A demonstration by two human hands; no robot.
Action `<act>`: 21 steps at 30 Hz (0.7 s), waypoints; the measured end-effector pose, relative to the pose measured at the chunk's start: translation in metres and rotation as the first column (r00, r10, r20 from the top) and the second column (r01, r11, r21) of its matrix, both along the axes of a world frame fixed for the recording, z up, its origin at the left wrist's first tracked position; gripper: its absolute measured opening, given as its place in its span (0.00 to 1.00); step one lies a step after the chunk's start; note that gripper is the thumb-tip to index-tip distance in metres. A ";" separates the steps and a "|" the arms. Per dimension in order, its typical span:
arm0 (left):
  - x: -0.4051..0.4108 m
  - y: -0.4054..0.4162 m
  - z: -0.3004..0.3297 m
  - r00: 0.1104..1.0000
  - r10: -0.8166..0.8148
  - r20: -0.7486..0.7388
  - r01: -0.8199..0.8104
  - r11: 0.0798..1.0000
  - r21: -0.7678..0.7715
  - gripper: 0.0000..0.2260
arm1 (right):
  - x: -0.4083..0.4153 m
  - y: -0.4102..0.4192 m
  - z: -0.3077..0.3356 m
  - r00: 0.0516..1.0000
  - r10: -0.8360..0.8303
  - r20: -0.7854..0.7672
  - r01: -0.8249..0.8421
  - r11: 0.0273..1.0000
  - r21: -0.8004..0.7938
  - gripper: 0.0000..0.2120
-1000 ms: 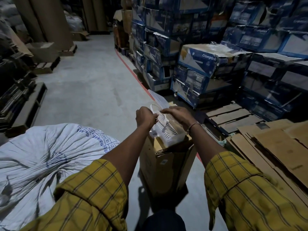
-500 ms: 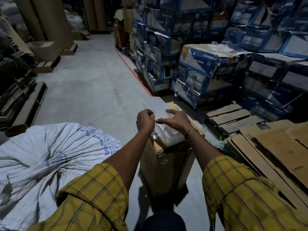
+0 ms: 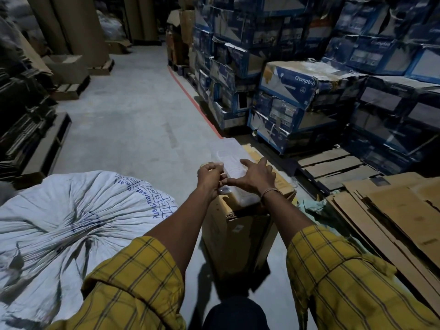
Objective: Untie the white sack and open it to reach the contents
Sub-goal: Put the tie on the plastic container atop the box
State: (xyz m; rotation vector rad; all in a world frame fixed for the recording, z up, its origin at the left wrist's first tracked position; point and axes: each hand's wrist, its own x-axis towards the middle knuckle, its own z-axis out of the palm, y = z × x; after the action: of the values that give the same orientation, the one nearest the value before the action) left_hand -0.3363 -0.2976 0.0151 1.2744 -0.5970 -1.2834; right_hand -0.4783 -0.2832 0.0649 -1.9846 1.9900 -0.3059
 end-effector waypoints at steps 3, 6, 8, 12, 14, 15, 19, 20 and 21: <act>0.000 -0.002 0.002 0.999 0.014 -0.041 -0.013 1.000 0.023 0.11 | -0.004 0.005 0.004 1.000 -0.003 -0.013 0.003 1.000 0.026 0.48; 0.000 -0.003 0.003 0.997 0.018 -0.073 -0.017 1.000 0.009 0.12 | -0.008 0.010 0.008 0.997 0.042 -0.063 -0.037 0.997 0.073 0.51; 0.000 -0.004 0.000 0.999 0.011 -0.030 -0.010 1.000 0.007 0.12 | -0.009 0.011 0.010 0.991 0.076 -0.108 -0.063 0.991 0.114 0.53; 0.002 -0.007 -0.001 0.999 0.012 0.048 -0.012 1.000 0.001 0.11 | -0.007 0.011 0.008 0.973 0.133 -0.188 -0.108 0.985 0.138 0.52; 0.003 -0.006 0.002 0.997 0.005 0.074 -0.005 1.000 0.003 0.08 | -0.008 0.010 0.006 0.966 0.152 -0.210 -0.127 0.984 0.129 0.51; 0.003 -0.006 0.004 0.996 -0.005 0.085 0.004 1.000 0.011 0.07 | -0.009 0.009 0.005 0.967 0.155 -0.201 -0.131 0.983 0.129 0.50; 0.001 -0.011 0.004 0.980 -0.011 0.200 0.003 0.999 0.041 0.09 | -0.006 0.003 0.007 0.976 0.148 -0.160 -0.127 0.983 0.131 0.49; 0.000 -0.013 0.004 0.971 -0.005 0.240 -0.006 0.999 0.042 0.10 | -0.004 0.002 0.007 0.975 0.145 -0.168 -0.124 0.984 0.129 0.49; 0.000 -0.015 0.003 0.963 -0.007 0.271 -0.005 0.999 0.043 0.11 | -0.003 0.000 0.006 0.974 0.143 -0.178 -0.121 0.984 0.128 0.49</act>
State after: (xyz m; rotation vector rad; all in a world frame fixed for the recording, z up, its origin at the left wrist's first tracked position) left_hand -0.3361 -0.3126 0.0182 1.4993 -0.7661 -1.1351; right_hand -0.4811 -0.2830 0.0712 -2.1254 1.9212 0.0283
